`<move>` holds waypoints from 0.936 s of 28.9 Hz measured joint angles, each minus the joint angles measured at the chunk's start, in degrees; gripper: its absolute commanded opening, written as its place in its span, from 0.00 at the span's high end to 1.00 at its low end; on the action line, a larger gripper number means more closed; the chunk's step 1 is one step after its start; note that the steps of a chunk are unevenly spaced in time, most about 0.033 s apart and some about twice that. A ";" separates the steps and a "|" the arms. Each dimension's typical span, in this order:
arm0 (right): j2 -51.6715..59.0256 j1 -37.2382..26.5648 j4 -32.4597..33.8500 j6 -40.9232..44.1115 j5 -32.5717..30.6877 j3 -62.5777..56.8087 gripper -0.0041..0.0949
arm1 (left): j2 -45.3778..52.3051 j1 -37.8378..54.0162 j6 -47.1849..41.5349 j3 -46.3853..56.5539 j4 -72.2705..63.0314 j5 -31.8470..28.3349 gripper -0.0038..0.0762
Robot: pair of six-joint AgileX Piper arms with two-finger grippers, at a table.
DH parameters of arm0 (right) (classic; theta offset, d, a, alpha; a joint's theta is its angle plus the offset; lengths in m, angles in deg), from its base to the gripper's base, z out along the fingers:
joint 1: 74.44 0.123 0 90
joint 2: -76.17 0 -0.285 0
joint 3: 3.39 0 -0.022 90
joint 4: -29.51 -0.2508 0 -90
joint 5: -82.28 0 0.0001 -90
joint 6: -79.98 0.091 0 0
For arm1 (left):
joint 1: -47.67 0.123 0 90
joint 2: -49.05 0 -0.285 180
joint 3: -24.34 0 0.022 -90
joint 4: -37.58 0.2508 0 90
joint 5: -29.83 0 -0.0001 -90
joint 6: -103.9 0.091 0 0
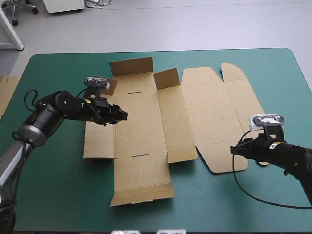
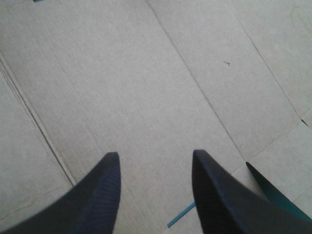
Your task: Fold the box
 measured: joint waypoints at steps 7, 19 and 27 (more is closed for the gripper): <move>0.00 0.00 0.00 0.00 0.11 0.00 0.60 | 0.00 0.00 0.00 0.00 0.00 0.18 0.53; 0.00 0.00 0.00 0.00 0.11 0.00 0.60 | 0.00 0.00 1.19 0.00 -1.47 0.56 0.53; 0.00 0.00 0.00 0.00 0.22 0.00 0.60 | 0.00 0.00 2.53 0.00 -2.88 0.94 0.53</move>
